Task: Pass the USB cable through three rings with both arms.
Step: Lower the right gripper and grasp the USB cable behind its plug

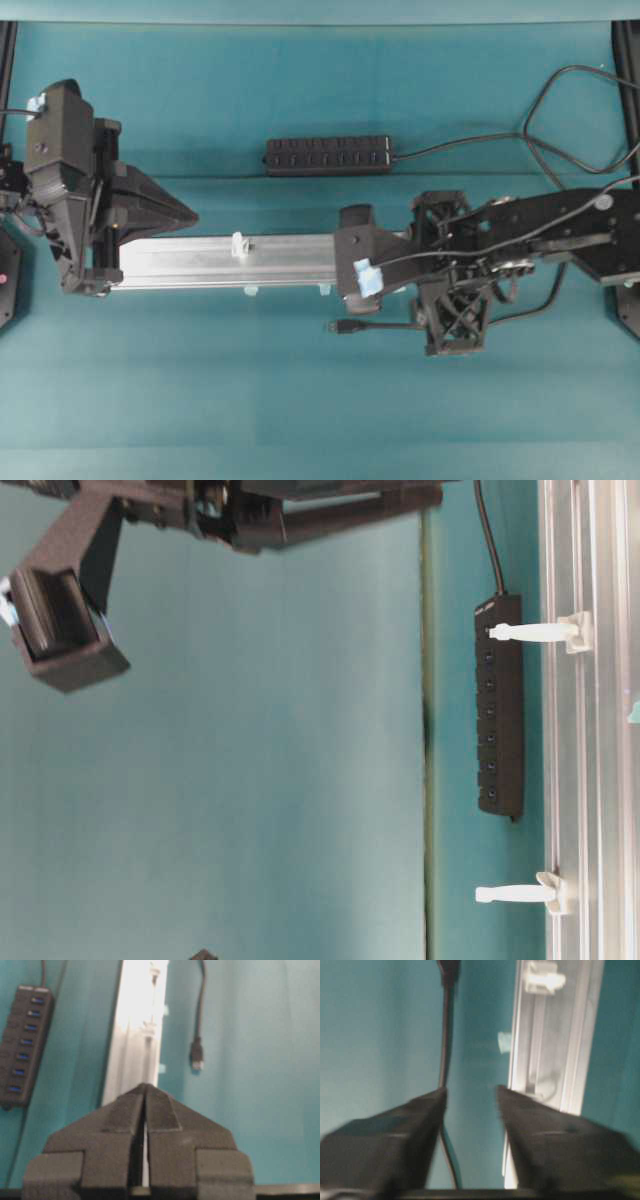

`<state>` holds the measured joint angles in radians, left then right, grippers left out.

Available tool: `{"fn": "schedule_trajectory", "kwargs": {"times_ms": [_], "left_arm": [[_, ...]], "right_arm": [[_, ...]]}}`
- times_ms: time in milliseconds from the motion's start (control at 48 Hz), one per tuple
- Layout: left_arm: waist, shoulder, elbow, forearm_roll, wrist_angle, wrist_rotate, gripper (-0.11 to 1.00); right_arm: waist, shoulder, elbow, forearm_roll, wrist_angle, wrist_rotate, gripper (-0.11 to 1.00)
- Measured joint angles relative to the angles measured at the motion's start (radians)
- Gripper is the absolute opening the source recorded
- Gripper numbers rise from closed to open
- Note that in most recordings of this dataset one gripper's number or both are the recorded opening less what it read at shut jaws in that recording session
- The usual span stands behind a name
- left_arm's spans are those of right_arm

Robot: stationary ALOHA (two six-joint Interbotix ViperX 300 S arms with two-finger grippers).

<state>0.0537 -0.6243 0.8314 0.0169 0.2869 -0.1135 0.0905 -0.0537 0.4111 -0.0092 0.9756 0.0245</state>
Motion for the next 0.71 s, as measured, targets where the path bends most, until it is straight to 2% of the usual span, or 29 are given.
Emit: {"fn": "schedule_trajectory", "kwargs": {"times_ms": [146, 188, 271, 354, 584, 709], "left_arm": [[0.0, -0.017, 0.002, 0.0, 0.02, -0.002, 0.0], [-0.002, -0.017, 0.002, 0.0, 0.035, 0.0, -0.01], [0.0, -0.018, 0.002, 0.002, 0.066, 0.0, 0.0], [0.0, -0.017, 0.002, 0.0, 0.092, 0.0, 0.09], [-0.028, -0.017, 0.002, 0.002, 0.183, -0.003, 0.63], [-0.029, -0.015, 0.0, 0.002, 0.196, -0.003, 0.62]], "right_arm": [[0.003, 0.014, 0.006, 0.0, -0.017, 0.006, 0.7], [0.005, 0.02, 0.014, 0.0, -0.02, 0.008, 0.79], [0.011, 0.029, 0.028, 0.0, -0.031, 0.009, 0.78], [0.021, 0.04, 0.038, 0.0, -0.06, 0.014, 0.77], [0.043, 0.06, 0.064, 0.0, -0.126, 0.043, 0.77], [0.043, 0.063, 0.08, -0.002, -0.155, 0.061, 0.77]]}}
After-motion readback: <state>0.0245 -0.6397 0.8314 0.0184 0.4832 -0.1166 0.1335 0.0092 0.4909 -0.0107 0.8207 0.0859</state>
